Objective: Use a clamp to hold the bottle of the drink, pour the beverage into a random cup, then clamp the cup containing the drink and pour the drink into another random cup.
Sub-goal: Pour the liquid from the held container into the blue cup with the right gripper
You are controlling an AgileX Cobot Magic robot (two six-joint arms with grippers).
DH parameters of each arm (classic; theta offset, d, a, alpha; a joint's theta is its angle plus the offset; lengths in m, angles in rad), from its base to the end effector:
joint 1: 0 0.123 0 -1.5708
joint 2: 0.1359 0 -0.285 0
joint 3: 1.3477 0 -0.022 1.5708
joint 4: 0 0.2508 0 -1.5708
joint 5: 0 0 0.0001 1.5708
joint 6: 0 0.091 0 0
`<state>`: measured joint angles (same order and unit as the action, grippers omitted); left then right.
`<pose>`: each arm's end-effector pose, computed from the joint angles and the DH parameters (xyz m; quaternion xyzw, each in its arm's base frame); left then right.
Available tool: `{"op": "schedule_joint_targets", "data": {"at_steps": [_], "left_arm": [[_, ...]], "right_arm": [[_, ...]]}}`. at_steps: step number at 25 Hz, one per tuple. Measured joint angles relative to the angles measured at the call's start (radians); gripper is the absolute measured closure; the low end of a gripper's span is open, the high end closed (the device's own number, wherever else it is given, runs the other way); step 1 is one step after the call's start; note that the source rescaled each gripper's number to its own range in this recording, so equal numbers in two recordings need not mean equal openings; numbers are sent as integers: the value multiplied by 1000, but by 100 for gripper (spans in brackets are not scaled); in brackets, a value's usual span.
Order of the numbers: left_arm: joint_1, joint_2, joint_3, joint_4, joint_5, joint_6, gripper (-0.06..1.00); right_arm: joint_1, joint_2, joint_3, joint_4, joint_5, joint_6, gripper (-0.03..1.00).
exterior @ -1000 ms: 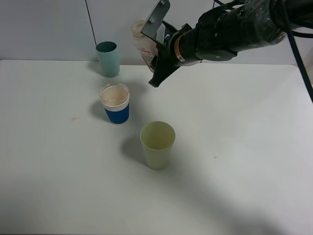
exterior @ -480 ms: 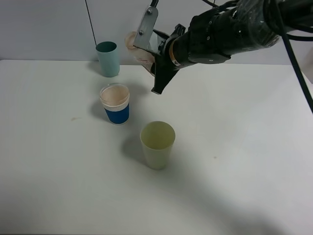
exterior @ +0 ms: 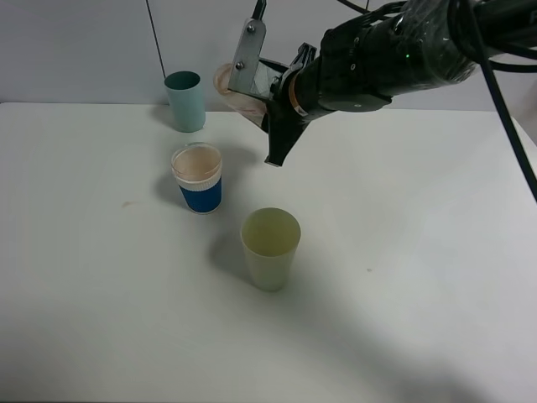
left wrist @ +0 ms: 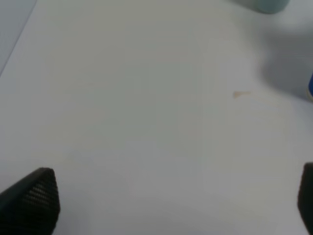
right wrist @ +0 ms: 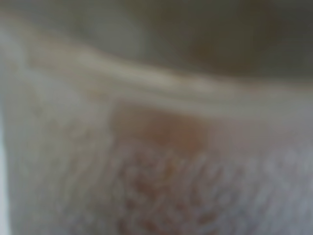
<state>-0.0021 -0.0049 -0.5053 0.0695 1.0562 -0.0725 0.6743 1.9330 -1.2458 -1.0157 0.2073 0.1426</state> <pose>-0.0061 0.0055 0.2793 -0.0313 0.8483 0.0150 0.5284 0.3408 0.2519 0.1915 -0.6032 0.6762 -0.1187 0.4061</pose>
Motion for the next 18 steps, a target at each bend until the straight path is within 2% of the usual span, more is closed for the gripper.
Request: {"op": "schedule_joint_targets", "data": {"at_steps": [9, 18], "left_arm": [[0, 0, 0, 0, 0, 0, -5], [0, 0, 0, 0, 0, 0, -5]], "right_arm": [[15, 0, 0, 60, 34, -126, 95], [47, 0, -3, 80, 119, -227, 95]]}}
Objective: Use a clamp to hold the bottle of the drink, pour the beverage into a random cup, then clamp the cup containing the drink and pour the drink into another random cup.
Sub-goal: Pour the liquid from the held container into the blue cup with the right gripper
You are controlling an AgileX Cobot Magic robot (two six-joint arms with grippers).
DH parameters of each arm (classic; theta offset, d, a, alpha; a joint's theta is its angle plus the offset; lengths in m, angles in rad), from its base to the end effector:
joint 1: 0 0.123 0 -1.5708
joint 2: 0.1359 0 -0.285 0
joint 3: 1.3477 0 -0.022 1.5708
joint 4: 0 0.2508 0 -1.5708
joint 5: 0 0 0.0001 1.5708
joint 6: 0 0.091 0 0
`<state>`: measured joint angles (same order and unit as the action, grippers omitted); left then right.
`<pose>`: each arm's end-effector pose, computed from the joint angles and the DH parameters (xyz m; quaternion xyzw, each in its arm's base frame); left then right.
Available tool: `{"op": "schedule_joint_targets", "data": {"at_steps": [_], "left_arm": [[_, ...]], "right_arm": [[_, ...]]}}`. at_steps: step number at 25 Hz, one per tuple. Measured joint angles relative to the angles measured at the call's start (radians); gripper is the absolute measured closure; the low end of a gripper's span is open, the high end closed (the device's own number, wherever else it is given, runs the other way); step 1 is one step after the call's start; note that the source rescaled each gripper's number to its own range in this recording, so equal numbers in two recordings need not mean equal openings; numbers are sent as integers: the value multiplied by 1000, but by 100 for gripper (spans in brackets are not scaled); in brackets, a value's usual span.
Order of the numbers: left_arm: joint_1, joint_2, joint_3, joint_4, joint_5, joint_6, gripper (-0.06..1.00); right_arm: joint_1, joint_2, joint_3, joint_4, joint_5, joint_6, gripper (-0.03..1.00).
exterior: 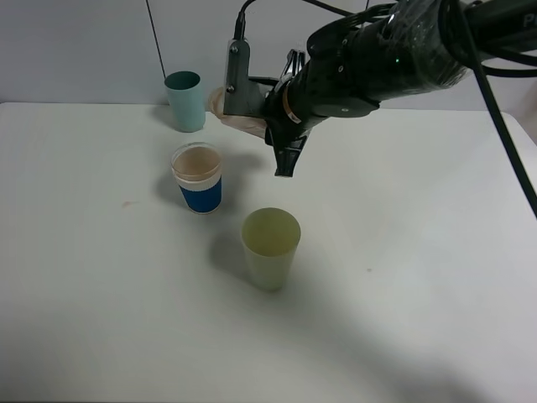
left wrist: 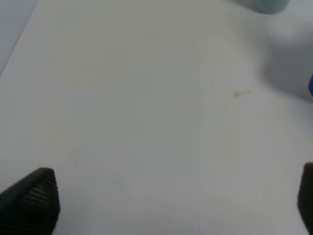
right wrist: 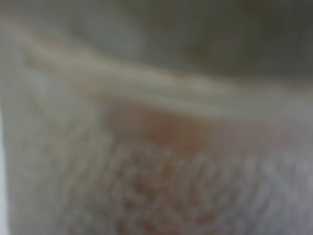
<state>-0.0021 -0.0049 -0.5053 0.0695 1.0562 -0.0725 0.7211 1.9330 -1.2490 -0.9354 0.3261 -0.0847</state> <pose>-0.0061 0.0055 0.2793 -0.0313 0.8483 0.0150 0.5284 0.3291 0.2580 0.1878 -0.6619 0.6377 -0.1703 0.3552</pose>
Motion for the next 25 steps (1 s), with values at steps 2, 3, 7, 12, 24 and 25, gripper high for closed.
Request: {"op": "schedule_joint_targets", "data": {"at_steps": [2, 3, 7, 12, 24, 25], "left_arm": [[0, 0, 0, 0, 0, 0, -5], [0, 0, 0, 0, 0, 0, -5], [0, 0, 0, 0, 0, 0, -5], [0, 0, 0, 0, 0, 0, -5], [0, 0, 0, 0, 0, 0, -5], [0, 0, 0, 0, 0, 0, -5]], "right_arm": [[0, 0, 0, 0, 10, -8, 95], [0, 0, 0, 0, 13, -14, 95], [2, 0, 0, 0, 18, -29, 95], [12, 0, 0, 0, 25, -102, 95], [12, 0, 0, -29, 47, -128, 95], [12, 0, 0, -41, 52, -128, 95]]}}
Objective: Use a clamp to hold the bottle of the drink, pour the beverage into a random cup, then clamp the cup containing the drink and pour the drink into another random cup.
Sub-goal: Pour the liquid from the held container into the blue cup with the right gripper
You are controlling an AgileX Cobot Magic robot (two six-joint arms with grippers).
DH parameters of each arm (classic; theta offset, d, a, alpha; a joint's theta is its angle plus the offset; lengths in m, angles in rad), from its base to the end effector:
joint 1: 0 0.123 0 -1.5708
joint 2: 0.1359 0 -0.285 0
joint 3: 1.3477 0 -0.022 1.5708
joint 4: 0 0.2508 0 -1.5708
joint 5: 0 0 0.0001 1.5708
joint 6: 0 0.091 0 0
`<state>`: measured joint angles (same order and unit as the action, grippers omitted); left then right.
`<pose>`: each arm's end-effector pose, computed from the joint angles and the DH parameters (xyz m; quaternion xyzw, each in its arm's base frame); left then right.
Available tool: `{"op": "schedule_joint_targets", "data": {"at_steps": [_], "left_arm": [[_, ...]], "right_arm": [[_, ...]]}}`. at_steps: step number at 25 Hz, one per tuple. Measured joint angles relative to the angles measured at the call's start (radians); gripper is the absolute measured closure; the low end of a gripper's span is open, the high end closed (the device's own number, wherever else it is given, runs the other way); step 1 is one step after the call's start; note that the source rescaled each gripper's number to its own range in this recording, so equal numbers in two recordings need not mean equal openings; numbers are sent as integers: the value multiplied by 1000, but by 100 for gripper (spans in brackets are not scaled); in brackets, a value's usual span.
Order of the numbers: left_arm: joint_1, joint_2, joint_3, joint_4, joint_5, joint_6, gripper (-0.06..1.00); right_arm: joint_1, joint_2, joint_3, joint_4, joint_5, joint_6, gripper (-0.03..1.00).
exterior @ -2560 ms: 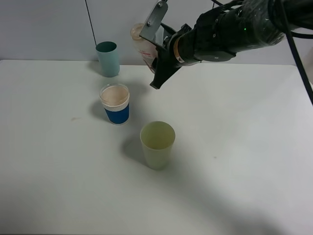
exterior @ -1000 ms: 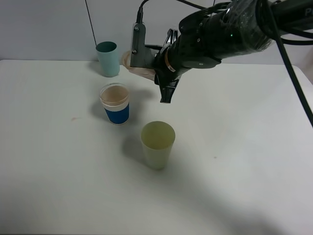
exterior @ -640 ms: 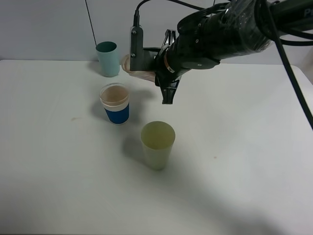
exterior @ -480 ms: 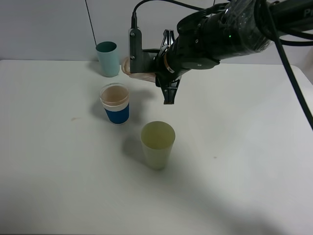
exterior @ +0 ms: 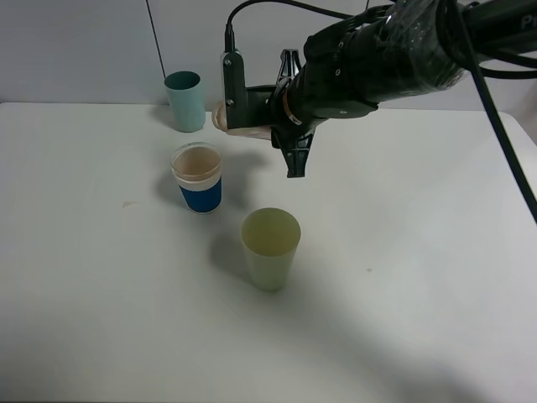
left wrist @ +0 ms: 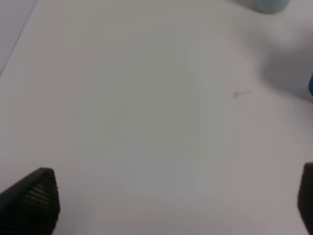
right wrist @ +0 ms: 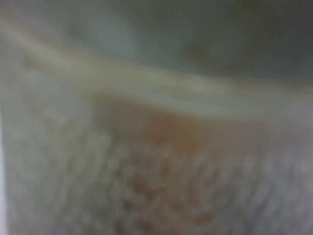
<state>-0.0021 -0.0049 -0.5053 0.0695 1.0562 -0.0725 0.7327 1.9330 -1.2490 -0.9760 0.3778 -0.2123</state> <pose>-0.0061 0.0055 0.2793 -0.0313 0.8483 0.0150 0.5284 0.3274 0.2571 0.1875 -0.7100 0.5853 -0.2167 0.3261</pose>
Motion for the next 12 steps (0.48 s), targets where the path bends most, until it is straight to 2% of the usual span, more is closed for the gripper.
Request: {"op": "schedule_joint_targets", "data": {"at_steps": [6, 12], "left_arm": [[0, 0, 0, 0, 0, 0, -5], [0, 0, 0, 0, 0, 0, -5]], "right_arm": [[0, 0, 0, -10, 17, 0, 95], [20, 52, -81, -8, 102, 2, 95]]}}
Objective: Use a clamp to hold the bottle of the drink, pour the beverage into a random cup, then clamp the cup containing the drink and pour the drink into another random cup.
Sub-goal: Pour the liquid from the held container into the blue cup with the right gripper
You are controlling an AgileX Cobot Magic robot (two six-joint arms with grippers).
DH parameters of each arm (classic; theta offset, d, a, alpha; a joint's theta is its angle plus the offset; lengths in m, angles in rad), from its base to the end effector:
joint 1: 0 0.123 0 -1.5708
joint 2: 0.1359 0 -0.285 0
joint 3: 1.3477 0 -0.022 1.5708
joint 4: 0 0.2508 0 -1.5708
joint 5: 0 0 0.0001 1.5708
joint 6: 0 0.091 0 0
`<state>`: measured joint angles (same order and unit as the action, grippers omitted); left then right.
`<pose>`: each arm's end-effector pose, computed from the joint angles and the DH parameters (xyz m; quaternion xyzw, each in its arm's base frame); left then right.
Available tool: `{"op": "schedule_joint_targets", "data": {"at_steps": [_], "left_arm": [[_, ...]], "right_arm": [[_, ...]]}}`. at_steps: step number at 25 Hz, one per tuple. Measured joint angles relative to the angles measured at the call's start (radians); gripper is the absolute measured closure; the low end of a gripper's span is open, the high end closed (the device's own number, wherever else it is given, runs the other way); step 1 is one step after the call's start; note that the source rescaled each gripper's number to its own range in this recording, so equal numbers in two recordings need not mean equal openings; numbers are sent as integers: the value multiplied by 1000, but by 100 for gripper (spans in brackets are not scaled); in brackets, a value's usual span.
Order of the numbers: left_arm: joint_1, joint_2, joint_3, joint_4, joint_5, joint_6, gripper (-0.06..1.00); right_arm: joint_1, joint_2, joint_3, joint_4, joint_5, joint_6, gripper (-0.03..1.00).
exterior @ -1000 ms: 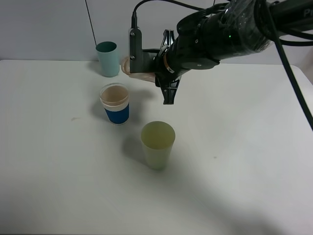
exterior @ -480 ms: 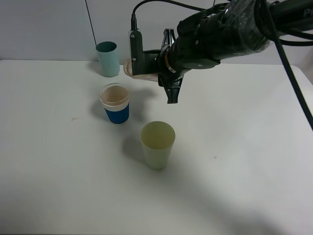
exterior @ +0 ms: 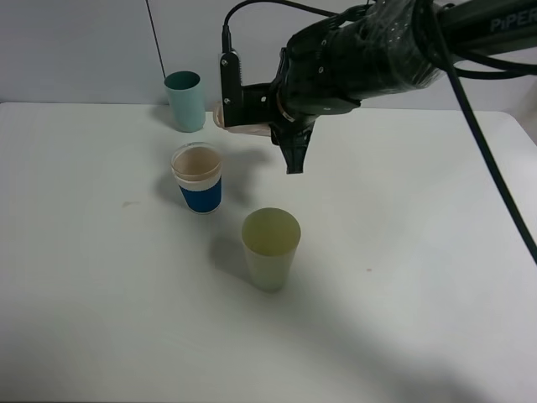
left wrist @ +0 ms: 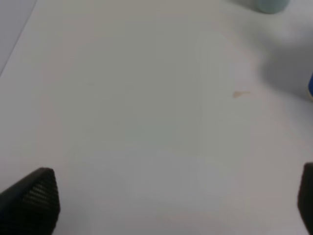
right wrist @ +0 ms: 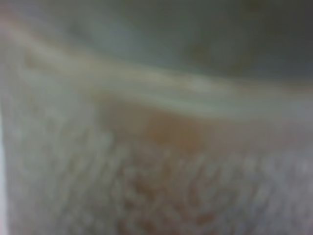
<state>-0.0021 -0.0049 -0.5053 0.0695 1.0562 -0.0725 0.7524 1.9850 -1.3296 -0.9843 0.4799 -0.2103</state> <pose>-0.0061 0.0055 0.2793 -0.0313 0.8483 0.0150 0.5284 0.3362 0.2667 0.1865 -0.7031 0.5933 -0.2464 0.3048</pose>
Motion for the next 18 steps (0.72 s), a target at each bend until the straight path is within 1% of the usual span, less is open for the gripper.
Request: {"op": "schedule_joint_targets", "data": {"at_steps": [6, 11, 18], "left_arm": [[0, 0, 0, 0, 0, 0, -5], [0, 0, 0, 0, 0, 0, -5], [0, 0, 0, 0, 0, 0, -5]], "right_arm": [[43, 28, -65, 0, -10, 18, 95], [69, 37, -74, -3, 37, 19, 95], [80, 41, -75, -18, 89, 19, 95]]}}
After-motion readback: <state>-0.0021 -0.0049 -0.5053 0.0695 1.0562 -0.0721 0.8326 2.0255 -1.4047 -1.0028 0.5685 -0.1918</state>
